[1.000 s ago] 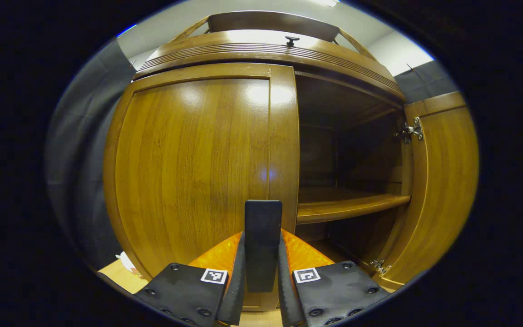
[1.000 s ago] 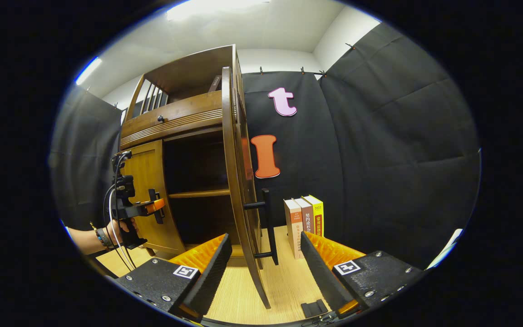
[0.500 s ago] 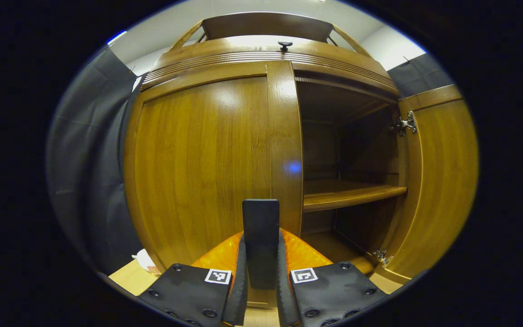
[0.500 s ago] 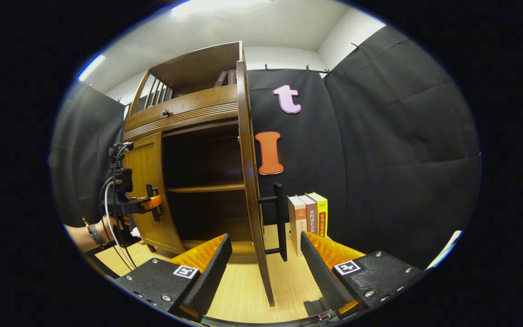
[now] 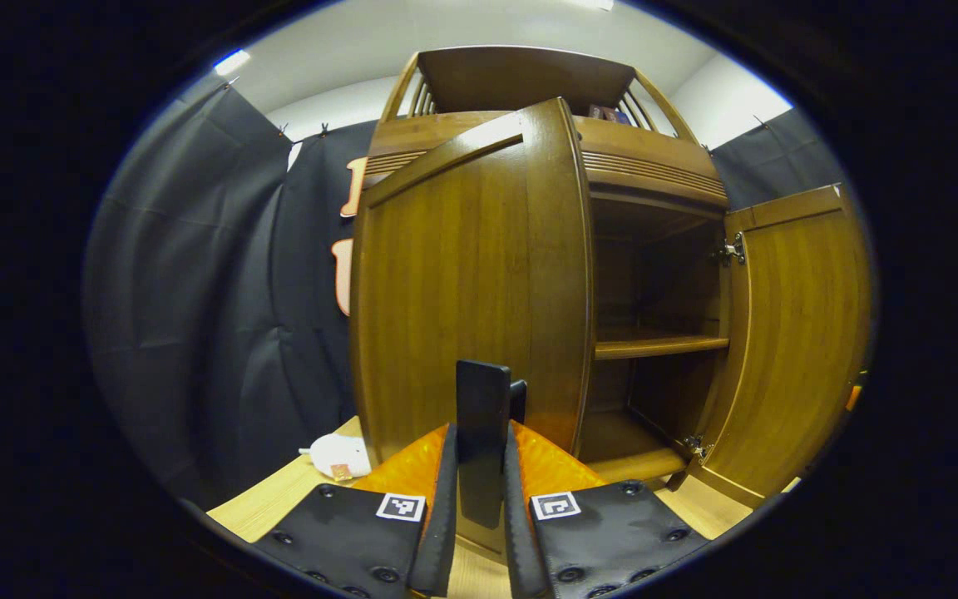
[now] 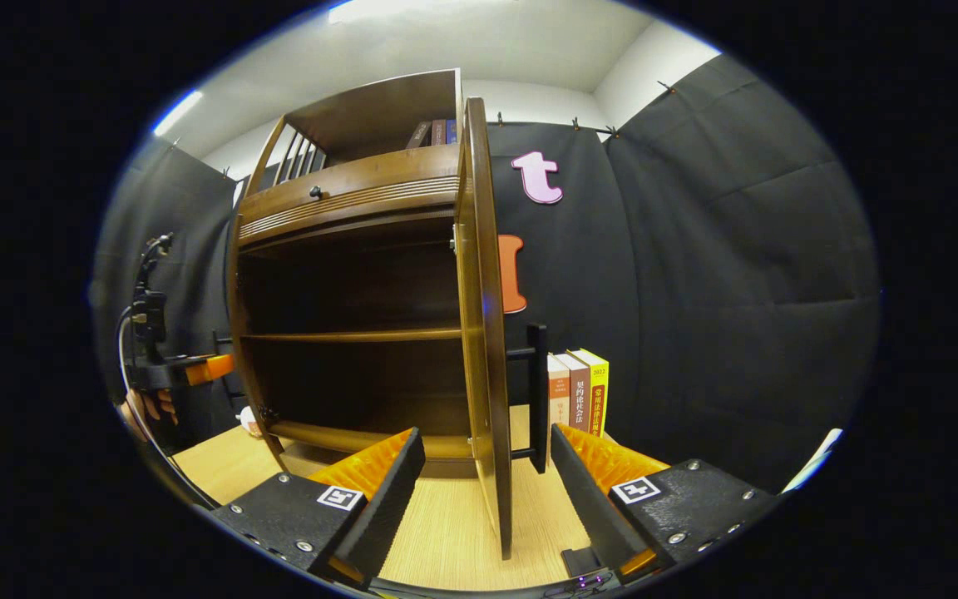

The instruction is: Open the right door of the double-door shoe cabinet with the right hand, and open the left door with the left hand.

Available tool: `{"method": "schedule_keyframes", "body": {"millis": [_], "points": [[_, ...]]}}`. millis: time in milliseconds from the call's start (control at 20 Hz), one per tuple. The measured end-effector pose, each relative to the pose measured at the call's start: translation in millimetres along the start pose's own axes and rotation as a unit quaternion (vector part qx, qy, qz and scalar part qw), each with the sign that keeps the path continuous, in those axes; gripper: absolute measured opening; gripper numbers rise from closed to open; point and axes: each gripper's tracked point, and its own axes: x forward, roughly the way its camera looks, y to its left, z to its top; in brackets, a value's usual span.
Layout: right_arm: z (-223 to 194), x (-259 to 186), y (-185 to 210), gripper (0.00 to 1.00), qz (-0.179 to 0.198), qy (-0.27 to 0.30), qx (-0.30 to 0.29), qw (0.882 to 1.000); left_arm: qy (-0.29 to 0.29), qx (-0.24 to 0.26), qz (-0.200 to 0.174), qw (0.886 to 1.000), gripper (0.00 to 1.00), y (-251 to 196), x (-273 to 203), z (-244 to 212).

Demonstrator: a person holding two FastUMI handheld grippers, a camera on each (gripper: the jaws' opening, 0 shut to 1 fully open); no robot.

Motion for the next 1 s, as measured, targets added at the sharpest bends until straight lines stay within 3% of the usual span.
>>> {"method": "schedule_keyframes", "body": {"millis": [350,400,450,650,700,750,800,850,900,950,1000], "points": [[3,1,6,0.93,-0.005,0.002,0.002,1.000,-0.010,0.004,0.026,1.000,0.25,43,-26,3],[2,1,6,0.93,-0.006,0.003,0.002,1.000,-0.014,0.004,0.030,0.999,0.20,50,-30,4],[2,1,7,0.93,-0.008,0.005,0.000,1.000,-0.020,0.007,0.035,0.999,0.22,56,-32,5],[5,3,11,0.93,-0.012,0.002,0.002,1.000,-0.036,0.013,0.078,0.996,0.16,102,-35,13],[5,4,13,0.93,-0.012,0.002,0.002,1.000,-0.032,0.007,0.070,0.997,0.19,109,-33,11],[4,4,14,0.93,-0.014,0.004,-0.001,1.000,-0.032,0.002,0.057,0.998,0.00,110,-36,11],[4,5,14,0.93,-0.015,0.005,-0.005,1.000,-0.028,0.013,0.046,0.998,0.00,112,-35,10],[4,6,14,0.93,-0.018,0.006,-0.009,1.000,-0.029,0.032,0.038,0.998,0.09,115,-39,9],[5,7,14,0.93,-0.020,0.006,-0.011,1.000,-0.032,0.042,0.027,0.998,0.00,116,-40,8],[7,7,15,0.93,-0.021,0.005,-0.011,1.000,-0.036,0.042,0.017,0.998,0.09,118,-40,8],[8,7,15,0.93,-0.023,0.004,-0.010,1.000,-0.040,0.036,0.008,0.999,0.09,120,-39,10]]}}
